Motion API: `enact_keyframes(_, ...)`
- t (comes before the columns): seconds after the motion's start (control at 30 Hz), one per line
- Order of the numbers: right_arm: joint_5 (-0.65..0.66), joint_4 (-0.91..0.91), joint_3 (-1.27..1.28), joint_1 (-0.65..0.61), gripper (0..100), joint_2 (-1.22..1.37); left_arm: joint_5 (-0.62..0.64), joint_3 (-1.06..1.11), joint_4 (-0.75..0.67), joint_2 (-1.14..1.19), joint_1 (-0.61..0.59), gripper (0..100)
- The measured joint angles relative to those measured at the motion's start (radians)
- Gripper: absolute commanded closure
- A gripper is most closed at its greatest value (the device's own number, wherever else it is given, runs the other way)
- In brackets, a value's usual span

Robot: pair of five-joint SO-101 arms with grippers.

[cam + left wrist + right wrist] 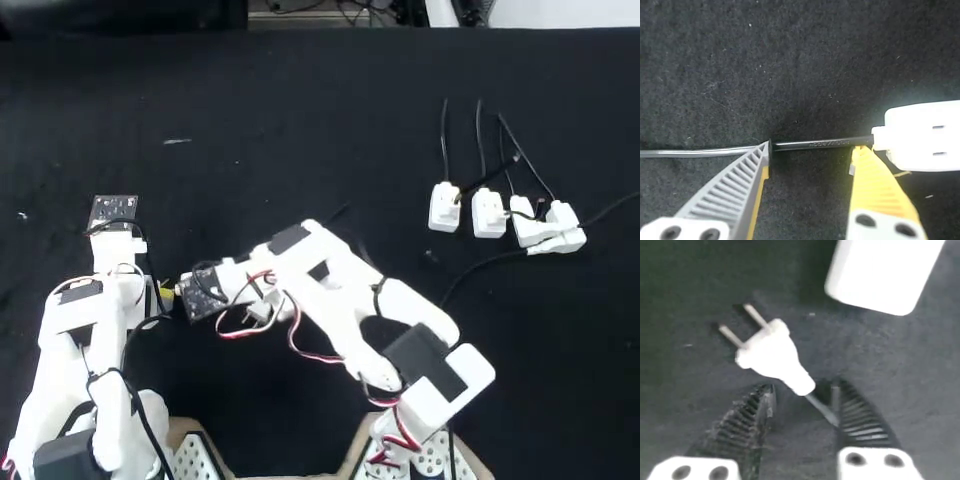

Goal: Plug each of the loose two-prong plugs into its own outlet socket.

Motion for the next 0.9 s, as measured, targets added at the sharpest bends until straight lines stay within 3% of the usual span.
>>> enact_keyframes(0.33,-0.103,-0.002,0.140,0.008,98.8,-0.164,0.000,0.000,0.000,0.000,0.000,74)
enact_keyframes(0.7,-0.126,0.006,0.468,0.163,98.5,-0.560,0.000,0.000,0.000,0.000,0.000,74)
enact_keyframes(0.77,-0.199,0.006,0.474,0.169,95.7,-0.563,0.000,0.000,0.000,0.000,0.000,74)
enact_keyframes(0.9,-0.368,0.006,0.474,0.169,80.2,-0.551,0.000,0.000,0.000,0.000,0.000,74)
